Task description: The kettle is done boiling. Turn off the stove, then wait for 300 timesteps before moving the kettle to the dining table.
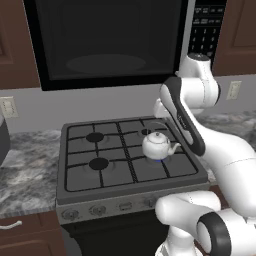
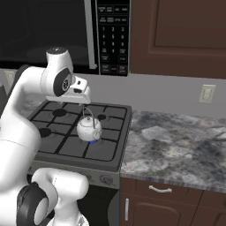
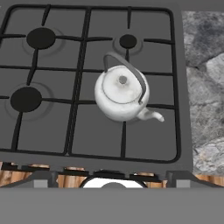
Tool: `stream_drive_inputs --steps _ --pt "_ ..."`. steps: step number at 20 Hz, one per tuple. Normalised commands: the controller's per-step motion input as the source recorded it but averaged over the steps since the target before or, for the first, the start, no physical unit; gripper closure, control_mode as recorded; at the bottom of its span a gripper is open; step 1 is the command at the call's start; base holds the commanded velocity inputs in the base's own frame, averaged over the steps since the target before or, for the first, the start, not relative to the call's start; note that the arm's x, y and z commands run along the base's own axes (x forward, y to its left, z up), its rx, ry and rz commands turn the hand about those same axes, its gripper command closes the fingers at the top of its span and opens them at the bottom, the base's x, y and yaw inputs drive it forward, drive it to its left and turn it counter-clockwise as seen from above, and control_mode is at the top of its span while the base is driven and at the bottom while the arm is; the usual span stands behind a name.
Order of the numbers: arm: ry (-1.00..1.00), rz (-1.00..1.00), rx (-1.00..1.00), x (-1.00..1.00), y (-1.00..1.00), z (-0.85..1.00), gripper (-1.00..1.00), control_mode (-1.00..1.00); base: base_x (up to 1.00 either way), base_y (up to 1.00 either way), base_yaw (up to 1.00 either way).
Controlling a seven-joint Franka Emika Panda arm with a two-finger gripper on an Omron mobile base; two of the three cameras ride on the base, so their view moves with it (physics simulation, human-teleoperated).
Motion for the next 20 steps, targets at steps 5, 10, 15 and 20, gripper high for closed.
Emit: stream_drive_inputs --steps 5,10,15,20 --pt "0.00 0.00 0.00 -0.02 0.00 0.00 -1.00 -1.00 0.00 0.00 0.00" --pt "0.00 0.00 0.00 0.00 0.00 0.00 -1.00 -1.00 0.00 0.00 0.00" --pt "0.00 0.00 0.00 -0.01 0.00 -0.03 -1.00 -1.00 0.00 0.00 0.00" --pt "0.00 0.00 0.00 0.00 0.00 0.00 -1.00 1.00 -0.28 0.14 0.00"
